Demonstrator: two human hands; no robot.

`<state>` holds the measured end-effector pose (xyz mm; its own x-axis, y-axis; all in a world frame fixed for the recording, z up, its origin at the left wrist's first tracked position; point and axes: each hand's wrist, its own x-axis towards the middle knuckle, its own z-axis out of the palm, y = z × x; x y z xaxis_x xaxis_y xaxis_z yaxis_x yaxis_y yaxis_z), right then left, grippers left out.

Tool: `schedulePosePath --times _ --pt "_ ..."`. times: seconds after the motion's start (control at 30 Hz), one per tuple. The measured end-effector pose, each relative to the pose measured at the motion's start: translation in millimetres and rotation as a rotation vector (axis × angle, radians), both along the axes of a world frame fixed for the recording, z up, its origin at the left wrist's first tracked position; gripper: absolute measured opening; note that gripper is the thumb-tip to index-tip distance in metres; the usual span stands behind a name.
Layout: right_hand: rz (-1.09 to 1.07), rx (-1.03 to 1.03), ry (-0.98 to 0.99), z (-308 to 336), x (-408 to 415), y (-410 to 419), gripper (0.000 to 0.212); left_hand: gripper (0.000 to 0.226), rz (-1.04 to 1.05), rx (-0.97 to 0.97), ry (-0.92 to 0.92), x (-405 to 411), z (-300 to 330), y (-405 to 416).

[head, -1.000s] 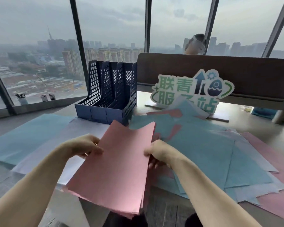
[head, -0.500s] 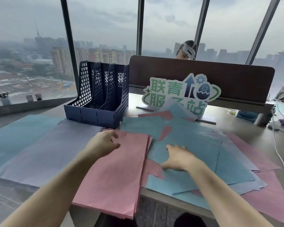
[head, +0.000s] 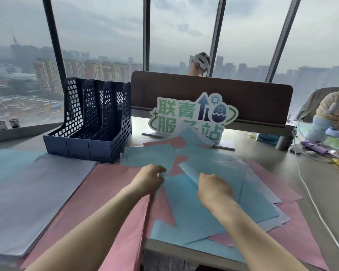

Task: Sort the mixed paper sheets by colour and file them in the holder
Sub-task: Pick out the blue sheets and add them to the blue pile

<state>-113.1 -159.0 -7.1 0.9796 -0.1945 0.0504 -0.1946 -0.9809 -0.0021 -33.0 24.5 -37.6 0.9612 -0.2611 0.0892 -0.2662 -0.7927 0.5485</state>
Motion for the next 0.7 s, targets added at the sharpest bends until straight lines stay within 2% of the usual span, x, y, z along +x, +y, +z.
schedulePosePath --times 0.13,0.23,0.3,0.37,0.4,0.47,0.53,0.6,0.7 --pt "-0.078 0.034 -0.021 7 -1 -15 0.032 0.061 -0.140 0.231 0.053 17 -7 -32" --pt "-0.106 0.060 0.018 5 -4 -22 0.033 0.076 -0.127 0.401 0.016 26 -9 -54" --pt "-0.124 0.088 0.030 5 -4 -28 0.033 0.083 -0.099 0.414 0.070 32 -8 -62" --pt "-0.138 0.107 0.025 6 -4 -34 0.033 0.076 -0.099 0.367 0.132 35 -6 -68" --pt "-0.138 0.108 0.012 6 -3 -36 0.033 0.065 -0.103 0.336 0.137 36 -4 -70" --pt "-0.128 0.108 -0.033 9 -3 -39 0.035 0.035 -0.077 0.179 0.151 37 0 -69" --pt "-0.092 0.121 -0.096 13 -2 -38 0.045 0.012 0.014 -0.136 0.244 38 2 -64" --pt "-0.018 0.137 -0.136 11 1 -33 0.057 0.008 0.122 -0.411 0.324 33 7 -51" --pt "0.142 0.177 -0.089 0 6 -10 0.066 0.011 0.213 -0.680 0.496 21 13 -28"
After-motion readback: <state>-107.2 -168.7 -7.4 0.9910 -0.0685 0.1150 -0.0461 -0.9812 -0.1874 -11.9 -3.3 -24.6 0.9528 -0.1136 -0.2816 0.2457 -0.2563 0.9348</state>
